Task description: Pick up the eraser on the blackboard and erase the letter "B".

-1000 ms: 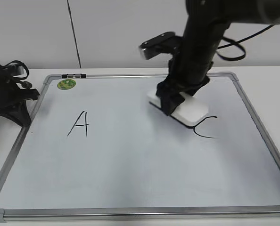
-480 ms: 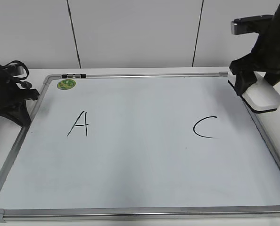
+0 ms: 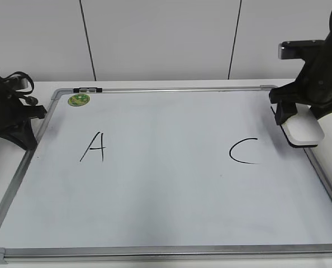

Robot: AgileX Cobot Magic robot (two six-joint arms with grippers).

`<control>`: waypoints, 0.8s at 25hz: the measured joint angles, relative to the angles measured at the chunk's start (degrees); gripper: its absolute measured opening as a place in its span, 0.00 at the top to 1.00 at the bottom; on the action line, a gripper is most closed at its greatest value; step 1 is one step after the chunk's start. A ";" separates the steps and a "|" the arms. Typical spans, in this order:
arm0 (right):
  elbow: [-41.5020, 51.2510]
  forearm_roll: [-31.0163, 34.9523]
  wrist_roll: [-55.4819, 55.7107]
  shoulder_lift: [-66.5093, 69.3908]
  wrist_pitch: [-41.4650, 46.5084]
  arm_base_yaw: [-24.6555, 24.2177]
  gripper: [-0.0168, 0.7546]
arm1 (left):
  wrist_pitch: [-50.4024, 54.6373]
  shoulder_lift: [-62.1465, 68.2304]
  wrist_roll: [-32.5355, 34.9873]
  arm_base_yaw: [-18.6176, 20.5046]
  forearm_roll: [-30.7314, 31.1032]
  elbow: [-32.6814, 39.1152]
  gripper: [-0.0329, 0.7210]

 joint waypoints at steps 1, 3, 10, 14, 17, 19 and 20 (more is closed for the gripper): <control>0.00 0.00 -0.01 0.77 -0.04 0.00 0.30 | 0.00 0.00 0.00 0.00 0.00 0.00 0.93; 0.00 -0.09 0.02 2.61 -0.13 0.00 0.30 | 0.00 0.00 0.00 0.00 0.00 0.00 0.93; 0.14 -0.80 0.24 5.89 -1.49 -1.00 0.30 | 0.10 0.00 0.00 0.00 0.00 0.00 0.93; 0.14 -1.02 0.24 6.01 -2.62 -1.36 0.30 | 0.10 0.00 0.00 0.00 0.00 0.00 0.93; 0.14 -1.02 0.27 6.22 -3.55 -1.36 0.30 | 0.10 0.00 0.00 0.00 0.00 0.00 0.93; 0.14 -1.02 0.27 6.59 -4.20 -1.36 0.30 | 0.10 0.00 0.00 0.00 0.00 0.00 0.93; 0.14 -1.02 0.27 6.85 -4.28 -1.36 0.30 | 0.10 0.00 0.00 0.00 0.00 0.00 0.93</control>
